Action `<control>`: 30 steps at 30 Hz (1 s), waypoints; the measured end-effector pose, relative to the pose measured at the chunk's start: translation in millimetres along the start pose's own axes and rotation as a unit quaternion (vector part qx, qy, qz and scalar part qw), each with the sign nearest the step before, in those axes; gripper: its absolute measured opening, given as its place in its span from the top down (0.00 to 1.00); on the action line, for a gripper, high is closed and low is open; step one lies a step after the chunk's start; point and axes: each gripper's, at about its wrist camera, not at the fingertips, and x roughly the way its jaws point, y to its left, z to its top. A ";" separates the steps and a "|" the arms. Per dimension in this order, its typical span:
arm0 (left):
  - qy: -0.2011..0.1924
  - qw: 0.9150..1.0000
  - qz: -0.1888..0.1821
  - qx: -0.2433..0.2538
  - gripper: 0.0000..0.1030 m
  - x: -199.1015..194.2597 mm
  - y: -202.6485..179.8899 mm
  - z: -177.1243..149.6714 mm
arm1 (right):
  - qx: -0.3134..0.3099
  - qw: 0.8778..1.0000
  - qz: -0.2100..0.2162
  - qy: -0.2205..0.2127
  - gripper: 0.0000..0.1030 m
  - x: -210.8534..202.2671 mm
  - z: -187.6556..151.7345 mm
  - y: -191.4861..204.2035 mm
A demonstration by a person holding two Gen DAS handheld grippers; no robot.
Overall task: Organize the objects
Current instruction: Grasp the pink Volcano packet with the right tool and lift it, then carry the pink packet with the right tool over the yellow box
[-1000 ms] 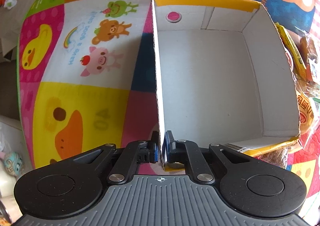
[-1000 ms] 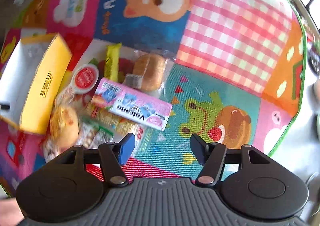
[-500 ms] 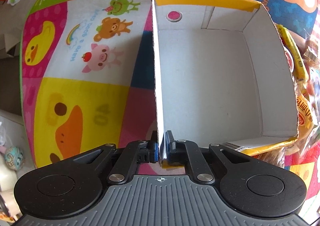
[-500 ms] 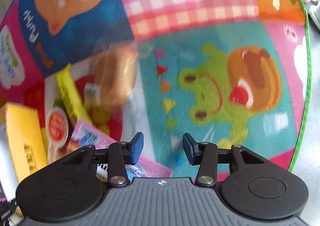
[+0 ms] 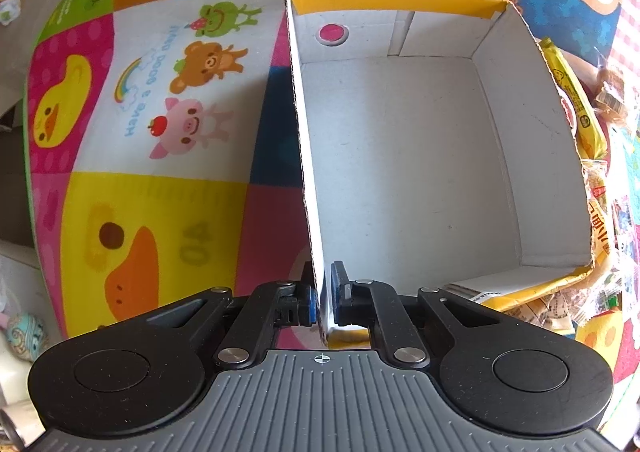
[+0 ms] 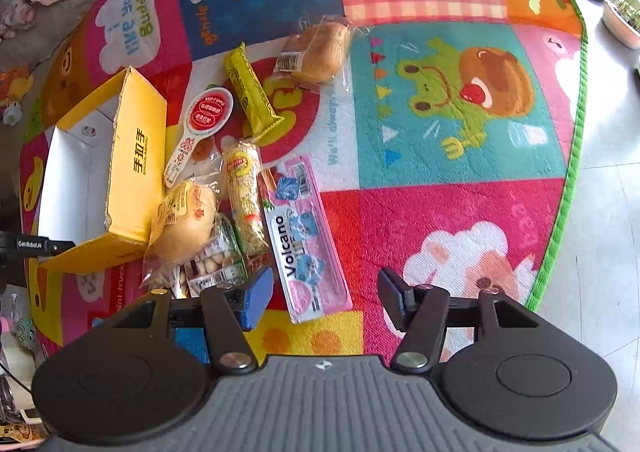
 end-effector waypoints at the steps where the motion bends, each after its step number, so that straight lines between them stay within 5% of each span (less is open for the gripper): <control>1: 0.000 1.000 -0.002 0.002 0.91 -0.3 0.5 -0.6 | -0.014 1.000 0.001 -0.002 0.43 3.2 5.7 3.9; 9: -0.004 1.000 -0.008 -0.001 0.91 0.5 5.1 -3.4 | -0.200 0.979 -0.006 0.047 0.41 36.5 13.6 39.4; 20: -0.003 1.000 -0.016 -0.017 0.91 1.7 5.2 -4.7 | -0.280 0.955 -0.040 0.091 0.46 75.3 15.9 58.7; 28: 0.009 0.999 -0.037 -0.001 0.91 -0.3 9.7 -3.5 | -0.195 0.976 -0.026 0.095 0.61 -6.9 9.9 54.4; 30: 0.012 0.999 -0.048 0.009 0.91 1.1 11.5 -5.5 | -0.160 0.983 -0.021 0.090 0.84 -37.8 0.2 59.4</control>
